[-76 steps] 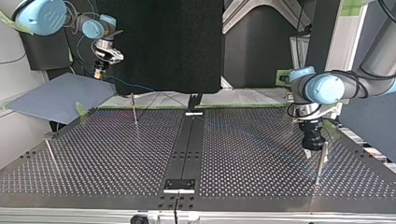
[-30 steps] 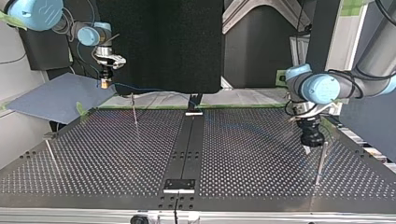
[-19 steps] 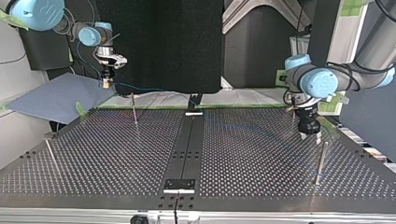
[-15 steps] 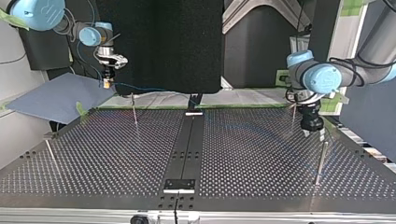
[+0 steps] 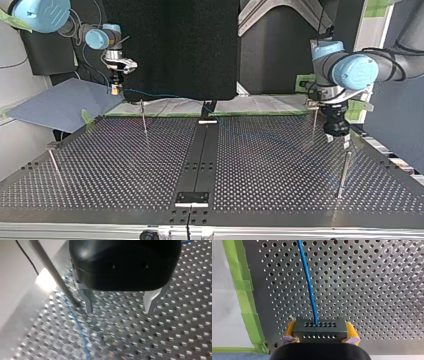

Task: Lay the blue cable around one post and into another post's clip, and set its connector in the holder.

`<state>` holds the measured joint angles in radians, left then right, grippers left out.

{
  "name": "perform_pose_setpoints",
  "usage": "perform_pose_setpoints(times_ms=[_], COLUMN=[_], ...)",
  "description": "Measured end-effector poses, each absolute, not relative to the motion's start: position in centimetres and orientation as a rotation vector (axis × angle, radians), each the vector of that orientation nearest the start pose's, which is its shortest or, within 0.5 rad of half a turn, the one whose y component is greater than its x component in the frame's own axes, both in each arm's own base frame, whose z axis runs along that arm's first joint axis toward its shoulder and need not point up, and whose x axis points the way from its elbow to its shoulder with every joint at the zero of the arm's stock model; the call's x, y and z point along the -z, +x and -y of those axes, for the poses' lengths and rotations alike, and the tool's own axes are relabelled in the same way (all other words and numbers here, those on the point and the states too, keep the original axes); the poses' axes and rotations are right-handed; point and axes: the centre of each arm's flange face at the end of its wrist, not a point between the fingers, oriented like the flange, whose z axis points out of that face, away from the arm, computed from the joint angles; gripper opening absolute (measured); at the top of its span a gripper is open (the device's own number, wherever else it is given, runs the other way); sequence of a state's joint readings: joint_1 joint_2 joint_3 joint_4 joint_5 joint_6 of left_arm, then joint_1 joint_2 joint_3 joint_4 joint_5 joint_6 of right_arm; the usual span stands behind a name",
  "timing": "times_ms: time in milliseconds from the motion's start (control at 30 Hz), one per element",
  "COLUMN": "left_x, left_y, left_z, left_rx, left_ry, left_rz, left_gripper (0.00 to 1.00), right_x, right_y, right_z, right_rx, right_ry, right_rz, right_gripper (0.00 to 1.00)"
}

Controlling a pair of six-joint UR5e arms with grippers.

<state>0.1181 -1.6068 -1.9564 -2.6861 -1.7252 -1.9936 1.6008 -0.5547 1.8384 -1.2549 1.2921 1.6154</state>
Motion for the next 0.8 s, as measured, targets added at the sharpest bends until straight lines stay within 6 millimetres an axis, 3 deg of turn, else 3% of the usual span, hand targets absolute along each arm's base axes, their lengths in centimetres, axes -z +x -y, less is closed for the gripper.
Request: perform_pose_setpoints(times_ms=[300,667,800], left_x=[-39.8,-43.9,-46.3], left_y=[47.3,44.0,42.9], left_z=[6.5,8.0,8.4], left_rx=[0.043,-0.049,-0.084], left_ry=[-0.47,-0.441,-0.433], left_rz=[-1.389,-1.379,-1.356], left_gripper=[1.0,1.0,1.0], right_x=[9.3,9.4,9.4], right_y=[17.8,17.8,17.8], right_z=[56.0,55.8,55.8], right_rx=[-1.462,-1.459,-1.458], right_ry=[1.441,1.449,1.45], right_rz=[1.121,1.133,1.133], right_gripper=[0.0,0.0,0.0])
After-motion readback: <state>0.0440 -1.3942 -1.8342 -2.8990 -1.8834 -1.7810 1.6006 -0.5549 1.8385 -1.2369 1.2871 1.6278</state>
